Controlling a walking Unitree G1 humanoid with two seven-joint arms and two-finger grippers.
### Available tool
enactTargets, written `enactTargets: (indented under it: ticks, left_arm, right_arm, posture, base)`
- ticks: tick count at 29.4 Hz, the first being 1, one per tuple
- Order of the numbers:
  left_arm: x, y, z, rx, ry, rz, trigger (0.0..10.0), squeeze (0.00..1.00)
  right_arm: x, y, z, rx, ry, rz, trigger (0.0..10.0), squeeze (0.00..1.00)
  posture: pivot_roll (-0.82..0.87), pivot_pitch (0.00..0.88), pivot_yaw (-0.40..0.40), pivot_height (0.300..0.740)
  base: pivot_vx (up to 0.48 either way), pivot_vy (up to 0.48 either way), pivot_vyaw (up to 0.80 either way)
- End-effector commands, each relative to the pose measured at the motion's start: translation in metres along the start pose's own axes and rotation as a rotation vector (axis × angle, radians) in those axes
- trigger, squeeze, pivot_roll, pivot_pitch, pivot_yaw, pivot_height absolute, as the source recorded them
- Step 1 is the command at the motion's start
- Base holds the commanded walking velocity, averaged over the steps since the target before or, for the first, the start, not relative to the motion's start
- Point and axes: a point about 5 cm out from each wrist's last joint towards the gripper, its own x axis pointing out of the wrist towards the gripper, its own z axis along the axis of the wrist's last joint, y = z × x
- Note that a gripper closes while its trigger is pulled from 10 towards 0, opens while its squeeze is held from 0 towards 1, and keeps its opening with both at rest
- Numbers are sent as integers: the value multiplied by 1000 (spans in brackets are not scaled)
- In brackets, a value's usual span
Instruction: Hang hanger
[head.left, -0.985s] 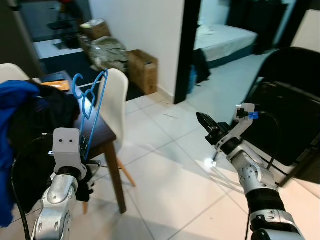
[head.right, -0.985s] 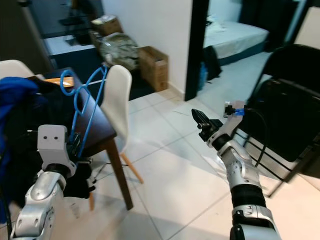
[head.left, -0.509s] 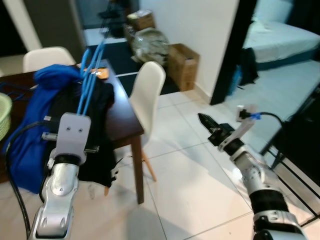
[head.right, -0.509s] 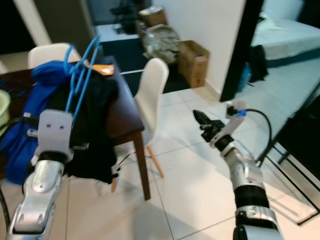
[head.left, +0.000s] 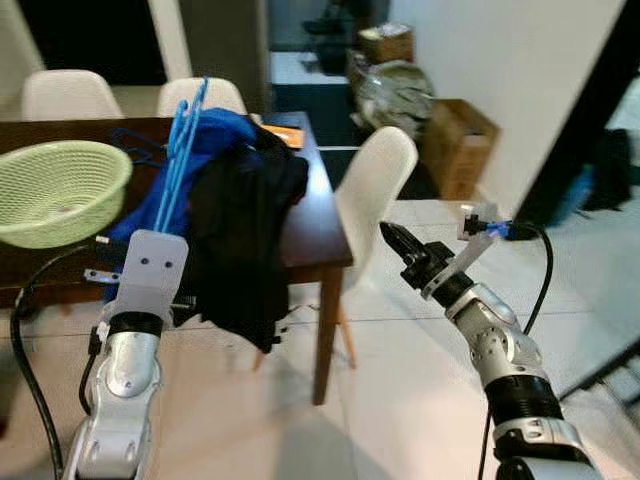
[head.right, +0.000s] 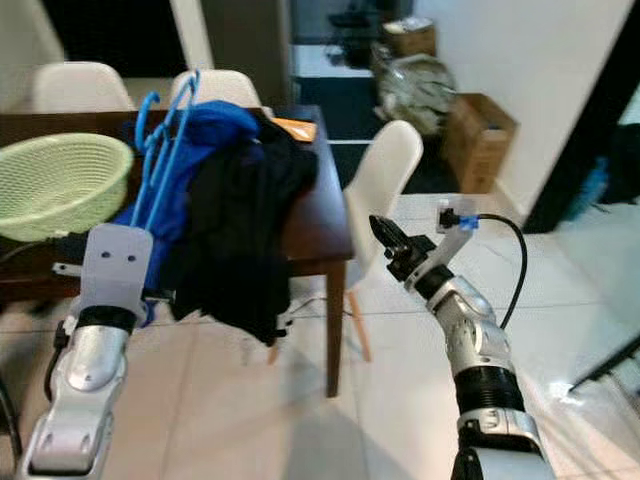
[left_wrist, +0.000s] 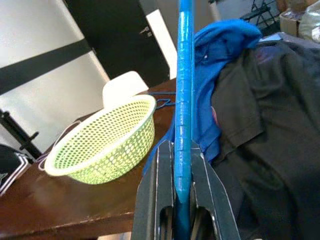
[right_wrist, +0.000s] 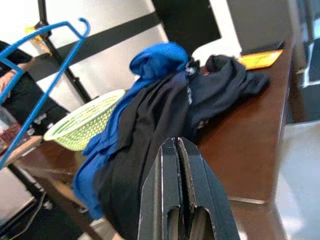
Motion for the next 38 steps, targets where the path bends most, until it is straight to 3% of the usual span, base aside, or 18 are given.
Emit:
enactTargets:
  ticks: [1, 6, 9, 11, 16, 17, 19, 30, 34, 35, 38]
  left_arm:
    - [0, 1, 2, 6, 1, 12, 10000, 0]
    - [3, 4, 6, 9, -4, 35, 10000, 0]
    - [7, 14, 10, 20, -11, 77, 10000, 0]
    - [10, 26, 12, 28, -16, 119, 10000, 0]
    - [12, 34, 14, 33, -15, 147, 10000, 0]
    - [12, 33, 16, 31, -19, 143, 10000, 0]
    - [11, 31, 16, 31, -21, 138, 10000, 0]
    - [9, 24, 19, 16, -17, 122, 10000, 0]
    - [11, 24, 22, 3, -26, 114, 10000, 0]
    - [12, 25, 23, -1, -31, 111, 10000, 0]
    - [13, 29, 25, -15, -31, 116, 10000, 0]
  right_arm:
    - [2, 3, 3, -16, -4, 17, 10000, 0]
    - [4, 6, 2, -37, 3, 39, 10000, 0]
    - [6, 15, 4, -84, 10, 90, 10000, 0]
    - [11, 28, 5, -113, 13, 151, 10000, 0]
    - [22, 51, 2, -173, 44, 246, 10000, 0]
    - [27, 64, 0, -181, 60, 311, 10000, 969]
    - [29, 68, 1, -171, 53, 328, 10000, 1000]
    - [33, 80, 8, -155, 20, 364, 10000, 1000]
    - [35, 81, 8, -205, 16, 324, 10000, 1000]
    - [36, 81, 8, -214, 19, 308, 10000, 0]
    - [38, 82, 8, -220, 24, 292, 10000, 0]
  posture:
    - [105, 0, -47, 740]
    - [108, 0, -53, 740]
    - [113, 0, -58, 740]
    - [113, 0, -58, 740]
    - [122, 0, -59, 740]
    - [123, 0, -59, 740]
    - [128, 0, -61, 740]
    - [127, 0, -64, 740]
    - [125, 0, -62, 740]
    - [126, 0, -63, 740]
    - [129, 0, -66, 740]
  base:
    - [0, 0, 800]
    - [0, 0, 800]
    - [0, 0, 790]
    - [0, 0, 794]
    - [0, 0, 794]
    - [0, 0, 794]
    - [0, 0, 791]
    - [0, 0, 788]
    - [0, 0, 791]
    - [0, 0, 0]
    - [86, 0, 0]
